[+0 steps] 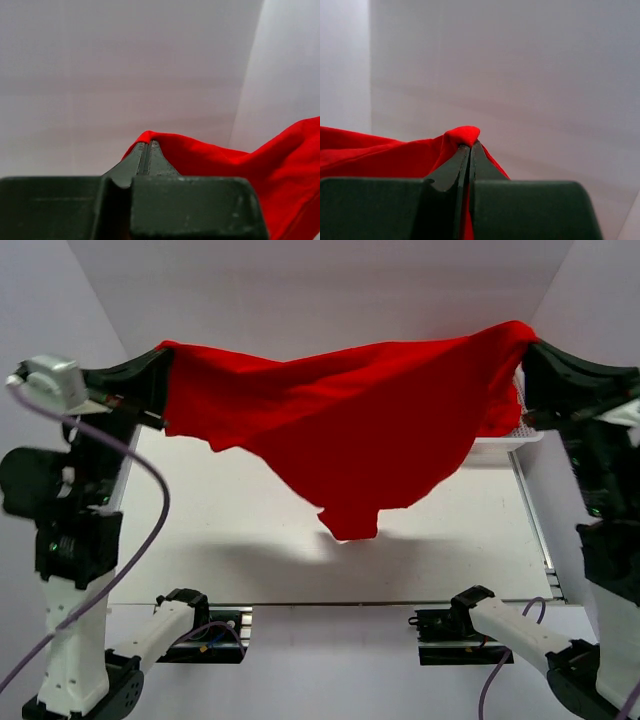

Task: Fold and stack the t-shirts
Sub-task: Flatten out the tshirt

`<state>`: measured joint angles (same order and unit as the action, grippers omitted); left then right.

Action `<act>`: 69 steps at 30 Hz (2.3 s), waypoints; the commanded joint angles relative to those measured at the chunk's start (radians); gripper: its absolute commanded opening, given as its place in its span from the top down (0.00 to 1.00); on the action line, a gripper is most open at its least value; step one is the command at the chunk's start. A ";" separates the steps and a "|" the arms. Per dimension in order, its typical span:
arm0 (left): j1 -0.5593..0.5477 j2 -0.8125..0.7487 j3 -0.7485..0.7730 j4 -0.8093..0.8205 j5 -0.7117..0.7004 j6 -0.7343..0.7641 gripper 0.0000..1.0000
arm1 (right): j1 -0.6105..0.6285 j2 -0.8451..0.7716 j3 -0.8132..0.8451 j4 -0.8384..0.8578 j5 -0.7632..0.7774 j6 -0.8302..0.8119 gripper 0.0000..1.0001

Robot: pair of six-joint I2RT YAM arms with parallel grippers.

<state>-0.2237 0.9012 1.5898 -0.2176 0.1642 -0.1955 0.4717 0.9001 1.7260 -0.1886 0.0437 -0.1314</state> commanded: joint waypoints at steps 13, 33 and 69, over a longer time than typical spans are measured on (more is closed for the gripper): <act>0.007 -0.048 0.069 -0.091 0.020 -0.012 1.00 | 0.002 0.092 0.161 0.081 -0.048 -0.092 1.00; 0.041 0.888 -0.147 -0.236 -0.544 -0.266 0.40 | -0.070 1.184 0.187 0.118 0.194 0.105 0.40; 0.119 0.536 -0.541 -0.190 -0.276 -0.283 0.00 | 0.157 0.885 -0.667 0.021 -0.260 0.482 0.10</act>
<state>-0.1047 1.4960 1.0592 -0.4393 -0.1326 -0.4683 0.6308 1.7737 1.0779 -0.1841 -0.2379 0.2684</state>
